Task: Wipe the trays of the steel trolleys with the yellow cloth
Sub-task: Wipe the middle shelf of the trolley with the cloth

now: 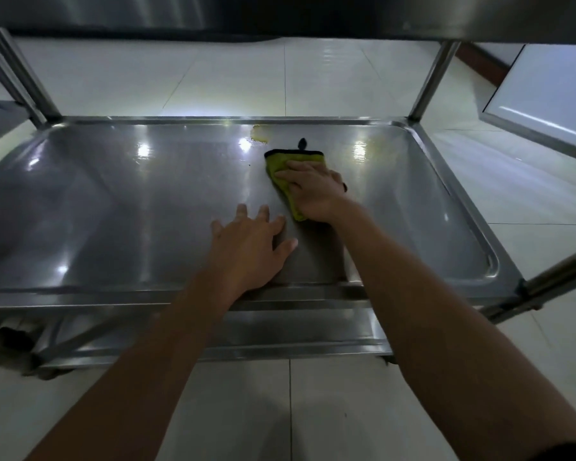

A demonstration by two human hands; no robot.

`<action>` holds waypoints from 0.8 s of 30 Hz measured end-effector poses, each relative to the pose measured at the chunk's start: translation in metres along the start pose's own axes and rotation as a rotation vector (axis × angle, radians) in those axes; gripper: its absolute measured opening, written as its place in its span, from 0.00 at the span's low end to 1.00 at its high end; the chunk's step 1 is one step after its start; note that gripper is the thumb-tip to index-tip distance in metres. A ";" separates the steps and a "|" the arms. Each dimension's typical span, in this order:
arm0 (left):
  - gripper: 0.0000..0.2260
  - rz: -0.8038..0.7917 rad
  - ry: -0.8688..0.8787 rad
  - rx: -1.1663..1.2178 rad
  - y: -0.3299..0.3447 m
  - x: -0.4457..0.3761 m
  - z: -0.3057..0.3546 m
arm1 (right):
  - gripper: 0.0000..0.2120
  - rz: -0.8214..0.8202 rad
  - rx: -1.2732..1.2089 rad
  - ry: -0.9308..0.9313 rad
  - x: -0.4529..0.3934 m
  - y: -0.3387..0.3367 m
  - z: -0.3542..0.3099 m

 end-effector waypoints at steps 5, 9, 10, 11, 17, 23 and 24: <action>0.30 0.024 -0.008 -0.019 0.004 0.002 -0.005 | 0.20 0.004 -0.006 -0.019 0.000 0.003 -0.006; 0.32 0.011 -0.009 -0.024 0.006 0.001 -0.004 | 0.21 0.003 -0.030 0.015 0.007 -0.002 -0.003; 0.33 0.008 -0.008 -0.028 0.005 0.001 -0.003 | 0.21 0.001 -0.040 0.027 0.010 -0.004 -0.001; 0.33 0.013 -0.005 -0.032 0.004 0.002 -0.003 | 0.21 0.001 -0.044 0.042 0.013 -0.007 0.004; 0.31 0.027 0.008 -0.048 0.000 0.002 0.000 | 0.21 0.049 -0.040 0.224 0.051 -0.038 0.077; 0.29 0.033 0.004 -0.058 0.002 -0.001 0.002 | 0.22 0.143 0.049 0.450 0.130 -0.079 0.164; 0.29 0.034 0.007 -0.048 0.002 -0.002 0.003 | 0.23 0.135 0.066 0.464 0.140 -0.081 0.169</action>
Point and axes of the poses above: each hand's wrist, its own x-axis away from the middle knuckle, its own y-axis out of the palm, z = x × y, the point moved 7 cm from there along -x, towards the middle knuckle, and after that the axes turned 2 degrees about -y, right-handed, at the moved point
